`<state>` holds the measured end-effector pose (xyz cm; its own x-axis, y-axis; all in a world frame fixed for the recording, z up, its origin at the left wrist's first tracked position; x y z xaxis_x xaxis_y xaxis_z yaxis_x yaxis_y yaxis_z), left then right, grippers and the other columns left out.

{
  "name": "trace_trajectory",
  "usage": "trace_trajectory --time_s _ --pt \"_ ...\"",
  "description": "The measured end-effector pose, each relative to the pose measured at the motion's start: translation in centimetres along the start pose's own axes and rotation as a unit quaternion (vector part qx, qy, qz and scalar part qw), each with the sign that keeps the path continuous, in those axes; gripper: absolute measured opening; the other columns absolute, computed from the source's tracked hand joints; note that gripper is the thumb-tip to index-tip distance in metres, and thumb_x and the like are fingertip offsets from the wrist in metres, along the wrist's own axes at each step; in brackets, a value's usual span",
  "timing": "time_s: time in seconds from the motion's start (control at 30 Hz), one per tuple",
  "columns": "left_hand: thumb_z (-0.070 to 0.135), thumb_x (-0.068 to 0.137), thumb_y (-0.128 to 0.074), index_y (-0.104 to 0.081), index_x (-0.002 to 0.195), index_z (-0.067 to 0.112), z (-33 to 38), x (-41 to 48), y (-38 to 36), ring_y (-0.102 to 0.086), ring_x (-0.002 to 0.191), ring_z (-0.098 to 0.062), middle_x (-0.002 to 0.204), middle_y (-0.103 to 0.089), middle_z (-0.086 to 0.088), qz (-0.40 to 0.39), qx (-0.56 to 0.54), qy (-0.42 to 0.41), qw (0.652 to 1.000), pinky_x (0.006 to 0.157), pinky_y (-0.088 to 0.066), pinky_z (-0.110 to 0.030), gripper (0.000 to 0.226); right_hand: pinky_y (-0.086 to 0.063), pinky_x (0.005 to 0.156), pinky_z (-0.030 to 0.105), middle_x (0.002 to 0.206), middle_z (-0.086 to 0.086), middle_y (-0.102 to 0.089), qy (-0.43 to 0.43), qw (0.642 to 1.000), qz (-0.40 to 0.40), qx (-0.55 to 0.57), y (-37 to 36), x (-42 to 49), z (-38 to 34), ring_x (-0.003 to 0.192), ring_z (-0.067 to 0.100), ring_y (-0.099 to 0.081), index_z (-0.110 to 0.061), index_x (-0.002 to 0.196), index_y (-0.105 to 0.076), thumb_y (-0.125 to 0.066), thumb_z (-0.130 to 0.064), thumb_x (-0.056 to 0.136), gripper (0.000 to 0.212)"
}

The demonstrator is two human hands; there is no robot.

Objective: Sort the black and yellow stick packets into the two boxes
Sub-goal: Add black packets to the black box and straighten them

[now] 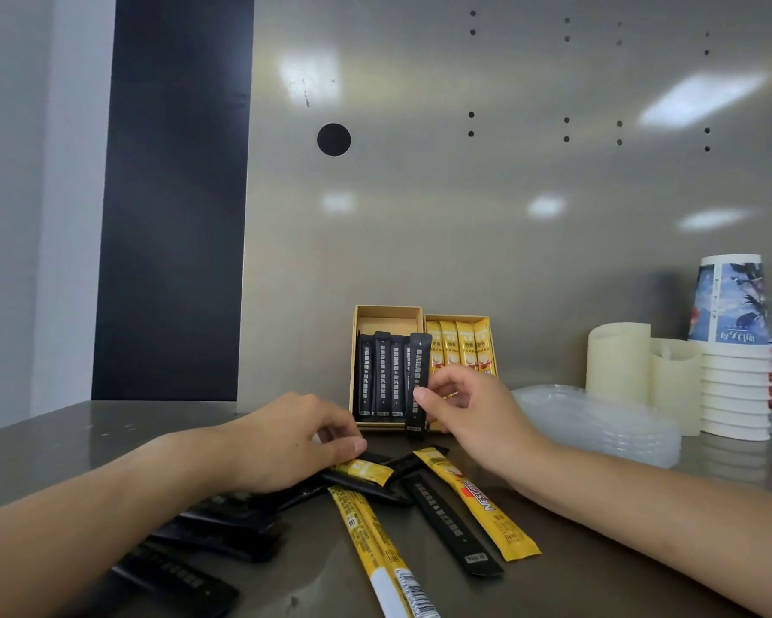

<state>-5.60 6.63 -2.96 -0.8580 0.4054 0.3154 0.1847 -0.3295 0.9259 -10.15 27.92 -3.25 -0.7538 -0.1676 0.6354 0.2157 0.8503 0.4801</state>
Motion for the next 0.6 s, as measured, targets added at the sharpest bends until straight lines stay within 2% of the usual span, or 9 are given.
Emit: trace_trajectory --time_s 0.13,0.2,0.27,0.3,0.4,0.47,0.6 --pt "0.047 0.101 -0.051 -0.072 0.111 0.031 0.2 0.0 0.1 -0.062 0.095 0.000 0.105 -0.071 0.014 -0.004 0.013 -0.004 1.000 0.086 -0.053 -0.023 0.029 -0.059 0.089 0.039 0.100 -0.007 -0.071 0.004 1.000 0.018 -0.014 0.9 0.7 0.0 0.093 0.009 -0.068 -0.023 0.107 -0.069 -0.066 -0.035 0.095 0.017" --pt "0.047 0.101 -0.050 -0.072 0.112 0.029 0.4 -0.1 0.1 -0.062 0.097 -0.001 0.106 -0.070 0.013 -0.005 0.019 -0.005 1.000 0.087 -0.053 -0.024 0.030 -0.058 0.085 0.029 0.099 -0.008 -0.070 0.017 0.999 0.027 -0.037 1.2 1.1 -0.3 0.092 0.006 -0.067 -0.022 0.113 -0.065 -0.067 -0.034 0.095 0.021" --pt "0.047 0.101 -0.050 -0.072 0.114 0.029 0.4 -0.1 0.1 -0.062 0.099 -0.001 0.109 -0.070 0.013 -0.005 0.021 -0.002 1.000 0.090 -0.053 -0.026 0.031 -0.050 0.075 0.015 0.095 -0.010 -0.070 0.042 0.996 0.028 -0.071 1.1 1.8 -0.7 0.088 0.001 -0.065 -0.024 0.114 -0.057 -0.067 -0.033 0.095 0.024" --pt "0.047 0.101 -0.050 -0.072 0.115 0.029 0.4 -0.1 0.1 -0.062 0.100 -0.002 0.109 -0.070 0.012 -0.007 0.024 -0.001 1.000 0.091 -0.053 -0.027 0.032 -0.046 0.071 0.012 0.093 -0.011 -0.070 0.054 0.994 0.027 -0.094 0.9 2.1 -0.9 0.086 0.000 -0.064 -0.026 0.114 -0.053 -0.067 -0.033 0.095 0.024" --pt "0.048 0.101 -0.050 -0.071 0.115 0.028 0.4 0.0 0.1 -0.062 0.102 -0.005 0.111 -0.070 0.010 -0.011 0.026 0.001 1.000 0.093 -0.053 -0.031 0.032 -0.048 0.070 0.015 0.085 -0.011 -0.067 0.087 0.983 0.022 -0.157 0.0 3.0 -1.4 0.079 -0.001 -0.063 -0.026 0.114 -0.048 -0.064 -0.031 0.097 0.024" --pt "0.048 0.101 -0.050 -0.071 0.115 0.029 0.4 0.0 0.1 -0.062 0.102 -0.005 0.111 -0.070 0.010 -0.013 0.024 0.003 1.000 0.094 -0.053 -0.031 0.032 -0.054 0.074 0.024 0.081 -0.010 -0.066 0.108 0.975 0.036 -0.191 -0.5 3.5 -1.7 0.077 0.001 -0.063 -0.025 0.113 -0.050 -0.063 -0.031 0.098 0.021" --pt "0.047 0.101 -0.050 -0.072 0.115 0.028 0.5 -0.1 0.1 -0.062 0.103 -0.007 0.112 -0.070 0.010 -0.010 0.028 0.004 1.000 0.095 -0.052 -0.032 0.032 -0.056 0.076 0.031 0.082 -0.010 -0.067 0.141 0.948 0.070 -0.278 -1.6 4.2 -2.2 0.080 0.007 -0.063 -0.025 0.114 -0.049 -0.060 -0.034 0.099 0.020"
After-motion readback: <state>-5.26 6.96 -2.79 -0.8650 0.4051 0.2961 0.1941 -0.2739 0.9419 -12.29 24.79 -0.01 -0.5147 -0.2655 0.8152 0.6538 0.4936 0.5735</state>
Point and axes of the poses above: each hand's wrist, its own x-axis towards the middle knuckle, its own y-axis out of the back of the hand, z = x × y, the point moved 4 cm from there along x, towards the middle knuckle
